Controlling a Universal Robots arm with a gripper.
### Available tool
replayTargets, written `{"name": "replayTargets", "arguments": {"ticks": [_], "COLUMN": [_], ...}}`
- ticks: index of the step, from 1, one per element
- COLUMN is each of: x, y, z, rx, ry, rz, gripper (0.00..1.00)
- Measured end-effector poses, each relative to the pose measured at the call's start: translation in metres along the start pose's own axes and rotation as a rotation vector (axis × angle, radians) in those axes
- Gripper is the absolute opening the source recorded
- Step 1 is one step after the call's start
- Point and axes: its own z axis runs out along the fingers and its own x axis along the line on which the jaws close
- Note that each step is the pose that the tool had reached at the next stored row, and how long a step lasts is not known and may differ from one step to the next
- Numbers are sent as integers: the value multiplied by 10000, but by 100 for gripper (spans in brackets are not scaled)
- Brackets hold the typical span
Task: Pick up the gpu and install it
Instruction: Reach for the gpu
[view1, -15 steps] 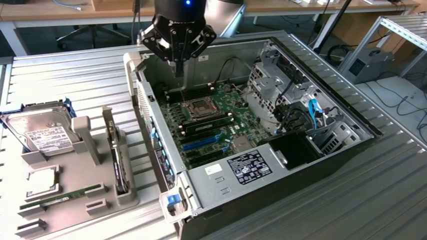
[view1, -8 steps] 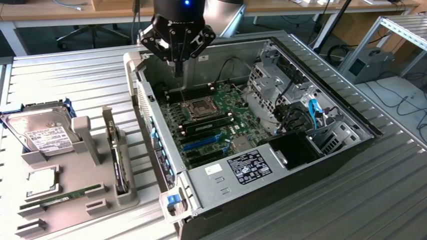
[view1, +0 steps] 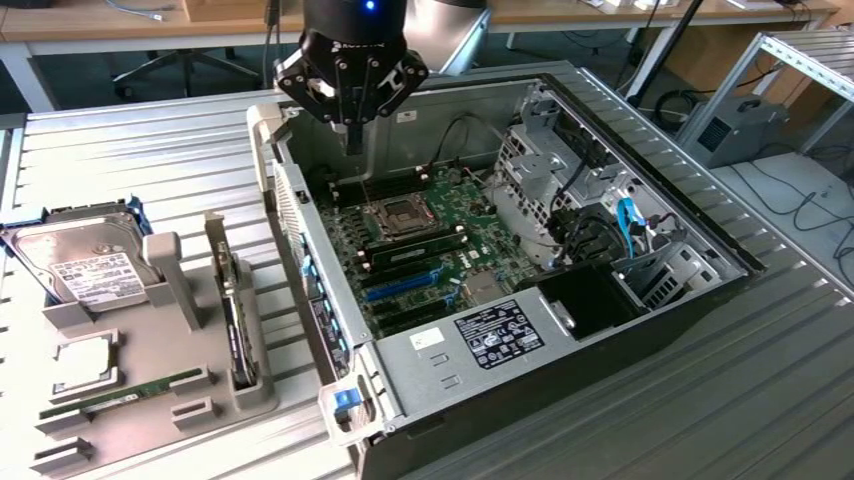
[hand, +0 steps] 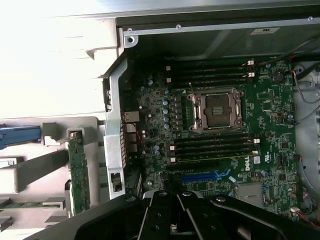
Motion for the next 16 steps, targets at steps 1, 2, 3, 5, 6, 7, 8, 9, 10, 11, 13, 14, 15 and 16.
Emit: {"name": "replayTargets", "arguments": {"ticks": [1, 2, 3, 5, 6, 7, 8, 9, 10, 11, 13, 14, 15, 16], "x": [9, 18, 19, 23, 25, 27, 29, 33, 36, 38, 41, 43, 49, 55], "y": [-1, -1, -2, -2, -2, -2, -2, -3, -3, -3, -3, -3, -4, -4], "z": [0, 0, 0, 0, 0, 0, 0, 1, 1, 1, 2, 2, 2, 3], "rx": [0, 0, 0, 0, 0, 0, 0, 0, 0, 0, 0, 0, 0, 0], "ry": [0, 0, 0, 0, 0, 0, 0, 0, 0, 0, 0, 0, 0, 0], "rz": [0, 0, 0, 0, 0, 0, 0, 0, 0, 0, 0, 0, 0, 1], "gripper": [11, 11, 11, 11, 11, 11, 11, 11, 11, 11, 11, 11, 11, 11]}}
